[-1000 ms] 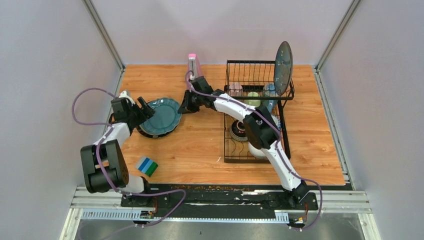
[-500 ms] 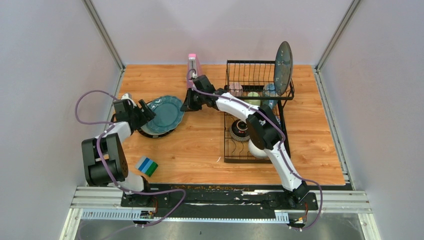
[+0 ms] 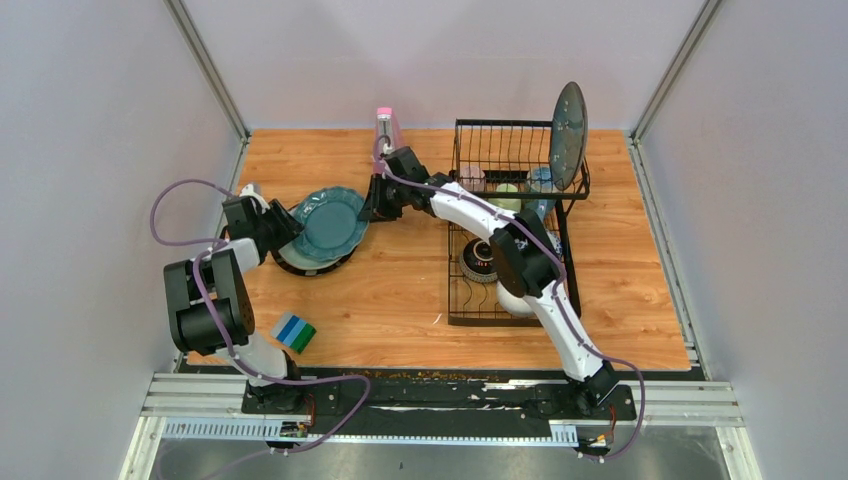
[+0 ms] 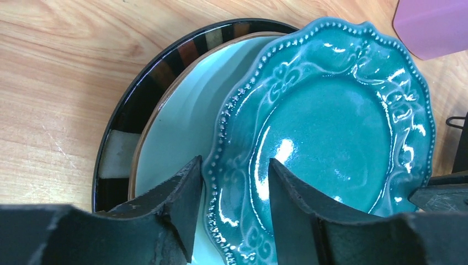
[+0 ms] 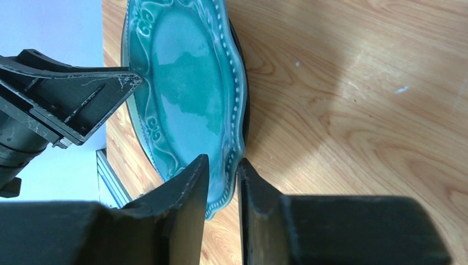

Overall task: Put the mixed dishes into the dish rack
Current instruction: Pick up the plate at the center of the board.

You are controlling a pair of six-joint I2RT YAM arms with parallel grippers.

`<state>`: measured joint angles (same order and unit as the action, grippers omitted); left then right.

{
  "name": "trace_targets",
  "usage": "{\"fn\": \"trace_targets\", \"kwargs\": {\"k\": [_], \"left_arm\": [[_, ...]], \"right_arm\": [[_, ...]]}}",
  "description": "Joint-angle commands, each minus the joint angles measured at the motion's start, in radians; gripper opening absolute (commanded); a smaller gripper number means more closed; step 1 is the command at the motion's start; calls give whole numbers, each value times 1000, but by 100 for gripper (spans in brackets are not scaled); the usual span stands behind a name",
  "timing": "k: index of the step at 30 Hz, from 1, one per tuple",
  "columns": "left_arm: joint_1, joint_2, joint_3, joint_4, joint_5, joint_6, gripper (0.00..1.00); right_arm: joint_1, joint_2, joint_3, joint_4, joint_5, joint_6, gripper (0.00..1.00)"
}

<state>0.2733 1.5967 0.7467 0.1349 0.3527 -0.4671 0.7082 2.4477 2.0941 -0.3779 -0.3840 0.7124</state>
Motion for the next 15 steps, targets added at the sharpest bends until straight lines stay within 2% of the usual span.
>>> {"fn": "trace_targets", "kwargs": {"k": [1, 4, 11, 15], "left_arm": [[-25, 28, -32, -24, 121, -17, 52], [-26, 31, -46, -14, 131, -20, 50], [-28, 38, -56, -8, 157, -20, 45], [-28, 36, -59, -8, 159, -19, 44]], "right_arm": [[-7, 62, 102, 71, -101, 62, 29], [-7, 88, 128, 78, -95, 87, 34], [-7, 108, 136, 115, -80, 110, 34], [-4, 89, 121, 115, -62, 95, 24]]}}
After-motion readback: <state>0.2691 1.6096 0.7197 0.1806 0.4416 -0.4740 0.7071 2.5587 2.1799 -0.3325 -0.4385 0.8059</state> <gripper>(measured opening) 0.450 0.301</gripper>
